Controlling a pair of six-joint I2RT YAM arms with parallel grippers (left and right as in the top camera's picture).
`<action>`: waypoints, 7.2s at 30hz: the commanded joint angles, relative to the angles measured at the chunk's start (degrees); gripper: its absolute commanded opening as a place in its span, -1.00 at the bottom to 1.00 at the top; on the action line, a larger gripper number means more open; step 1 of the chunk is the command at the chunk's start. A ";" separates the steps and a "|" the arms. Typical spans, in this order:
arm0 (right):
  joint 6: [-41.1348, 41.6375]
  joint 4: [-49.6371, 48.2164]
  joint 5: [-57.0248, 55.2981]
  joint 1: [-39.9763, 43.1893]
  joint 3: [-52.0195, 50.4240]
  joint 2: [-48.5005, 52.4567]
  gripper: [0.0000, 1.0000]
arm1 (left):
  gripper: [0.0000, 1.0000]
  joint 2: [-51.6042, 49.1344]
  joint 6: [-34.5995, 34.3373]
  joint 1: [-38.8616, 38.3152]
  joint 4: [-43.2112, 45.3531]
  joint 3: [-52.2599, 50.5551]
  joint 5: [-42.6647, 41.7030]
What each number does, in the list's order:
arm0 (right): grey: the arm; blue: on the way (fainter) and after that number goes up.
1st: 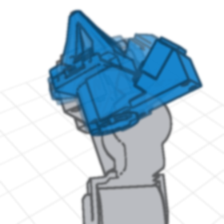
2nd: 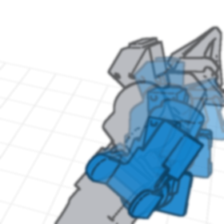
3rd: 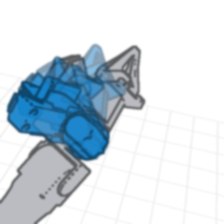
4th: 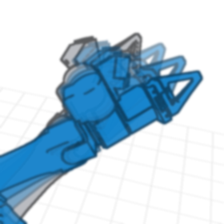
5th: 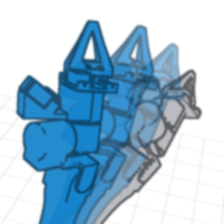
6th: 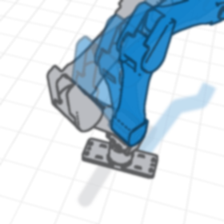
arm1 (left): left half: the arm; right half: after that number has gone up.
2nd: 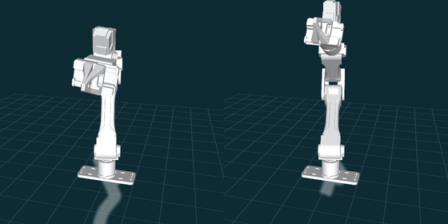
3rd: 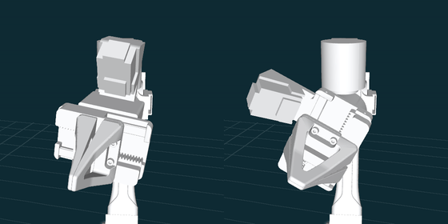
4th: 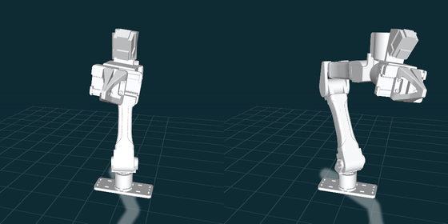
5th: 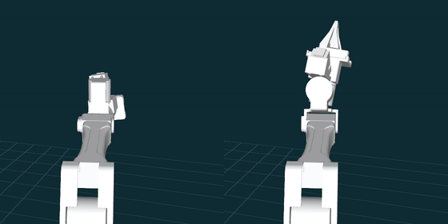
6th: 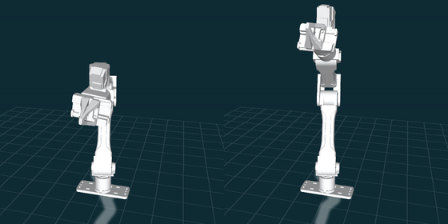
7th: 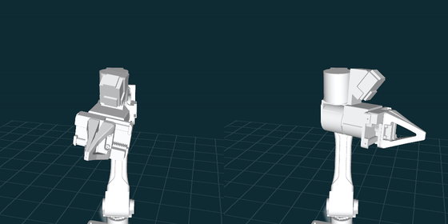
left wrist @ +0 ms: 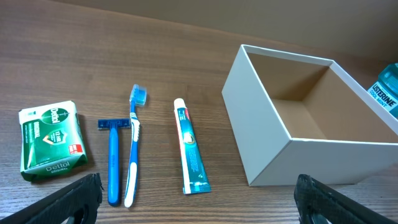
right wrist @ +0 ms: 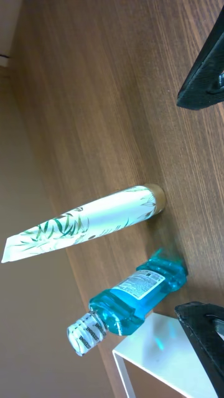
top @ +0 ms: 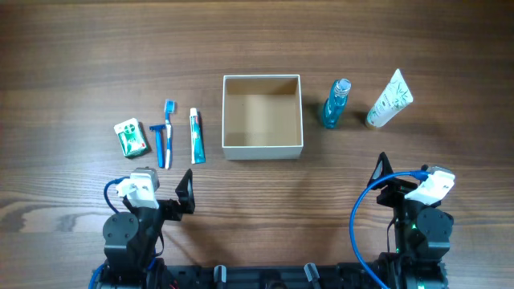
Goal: Pack container
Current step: 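Reach the right gripper to the blue mouthwash bottle and grasp it, then carry the mouthwash bottle into the box and release it upright, then move the right gripper to the white lotion tube and grasp it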
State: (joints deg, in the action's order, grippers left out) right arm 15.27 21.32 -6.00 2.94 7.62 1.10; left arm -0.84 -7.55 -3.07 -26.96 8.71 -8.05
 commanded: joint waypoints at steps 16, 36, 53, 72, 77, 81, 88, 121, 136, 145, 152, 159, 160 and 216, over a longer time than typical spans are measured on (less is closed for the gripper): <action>0.44 -0.31 0.55 0.09 -0.28 -0.46 1.00 | 0.99 0.68 0.72 -0.31 0.00 -0.96 -1.75; 1.18 12.41 22.62 0.09 33.92 22.91 0.99 | 1.00 0.68 0.74 -0.31 0.00 -0.96 -1.73; -3.52 45.64 16.09 -6.45 88.65 77.64 0.99 | 0.99 0.68 0.72 -0.31 0.00 -0.96 -1.73; 2.93 41.42 5.97 -15.32 90.31 104.30 0.97 | 1.00 0.68 0.74 -0.31 0.00 -0.96 -1.73; 4.55 41.51 5.51 -15.32 90.23 106.38 0.79 | 1.00 0.68 0.72 -0.31 0.00 -0.96 -1.75; 5.77 42.01 5.33 -15.32 89.39 107.47 0.67 | 0.99 0.68 0.72 -0.31 0.00 -0.96 -1.75; 6.45 42.21 5.29 -15.30 88.24 110.14 0.53 | 1.00 0.68 0.72 -0.31 0.00 -0.96 -1.75; 7.43 44.57 1.92 -17.16 88.06 90.20 -0.91 | 1.00 0.68 0.72 -0.31 0.00 -0.96 -1.73; 9.11 38.14 1.90 -34.23 88.06 86.09 -0.91 | 1.00 0.68 0.72 -0.31 0.00 -0.96 -1.75; 9.14 36.04 1.73 -33.77 88.06 102.01 -0.91 | 0.99 0.68 0.72 -0.31 0.00 -0.96 -1.73; 14.49 32.48 -2.43 -33.18 88.04 106.27 -0.91 | 1.00 0.68 0.72 -0.31 0.00 -0.96 -1.75; 14.93 30.51 -4.26 -30.27 88.04 106.33 -0.91 | 0.99 0.68 0.72 -0.31 0.00 -0.96 -1.73; 14.86 30.53 -3.93 -29.88 88.04 106.38 -0.91 | 1.00 0.68 0.72 -0.31 0.00 -0.96 -1.75; 0.31 35.30 -5.95 -12.17 88.04 84.74 0.68 | 1.00 0.68 0.72 -0.31 -0.02 -0.96 -1.73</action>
State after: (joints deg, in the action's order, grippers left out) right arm 20.62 56.34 -11.05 -15.33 95.33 83.40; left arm -0.78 -7.55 -3.07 -26.94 8.49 -8.08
